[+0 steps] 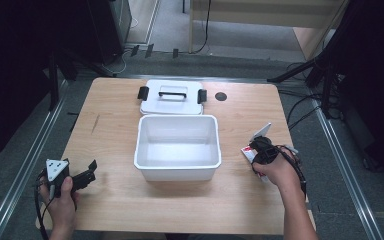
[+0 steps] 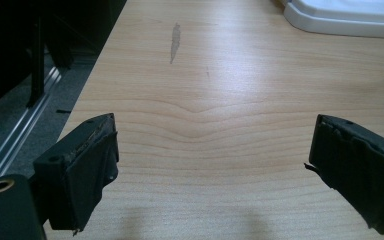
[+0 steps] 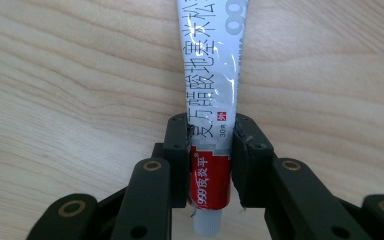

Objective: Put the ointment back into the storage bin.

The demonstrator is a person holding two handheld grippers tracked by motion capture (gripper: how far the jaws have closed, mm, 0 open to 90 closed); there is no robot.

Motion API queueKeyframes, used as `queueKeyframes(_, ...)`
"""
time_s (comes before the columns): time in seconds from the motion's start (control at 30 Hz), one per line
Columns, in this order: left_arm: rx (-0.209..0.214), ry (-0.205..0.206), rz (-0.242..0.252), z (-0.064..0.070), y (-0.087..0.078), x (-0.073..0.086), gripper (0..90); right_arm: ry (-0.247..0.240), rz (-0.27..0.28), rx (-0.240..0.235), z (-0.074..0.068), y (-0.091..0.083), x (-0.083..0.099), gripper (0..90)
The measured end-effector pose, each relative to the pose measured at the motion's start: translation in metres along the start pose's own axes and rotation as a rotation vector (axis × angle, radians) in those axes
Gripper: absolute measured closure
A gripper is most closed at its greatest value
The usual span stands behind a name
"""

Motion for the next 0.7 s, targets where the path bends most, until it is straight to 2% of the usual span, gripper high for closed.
queueKeyframes(0.03, 0.001, 0.002, 0.001, 0.0, 0.0, 0.0, 6.3, 0.028, 0.005, -0.006, 0.001, -0.006, 0.0, 72.9)
queueKeyframes(0.23, 0.001, 0.0, 0.004, 0.0, 0.0, 0.0, 6.3, 0.033, 0.023, -0.021, -0.001, -0.023, -0.003, 72.9)
queueKeyframes(0.43, 0.006, 0.001, 0.005, 0.001, 0.0, 0.0, 6.3, 0.044, 0.056, -0.05, -0.011, -0.054, -0.013, 72.9)
queueKeyframes(0.47, 0.007, 0.002, 0.005, 0.001, 0.0, 0.0, 6.3, 0.044, 0.056, -0.05, -0.011, -0.054, -0.013, 72.9)
queueKeyframes(0.53, 0.007, -0.001, 0.004, 0.001, 0.0, 0.0, 6.3, 0.071, 0.065, -0.067, -0.014, -0.061, -0.016, 72.9)
queueKeyframes(0.7, 0.009, -0.001, 0.003, 0.0, 0.0, 0.0, 6.3, 0.057, 0.081, -0.072, -0.024, -0.08, -0.025, 72.9)
Point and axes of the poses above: each handheld gripper's, and its own axes: y roughly forward along the jaws, x roughly out of its underside, z roughly to its right, the point moved 5 cm from there along y, roughly forward along the jaws, and after that the axes turned 5 degrees about y, right-handed, at the moved point
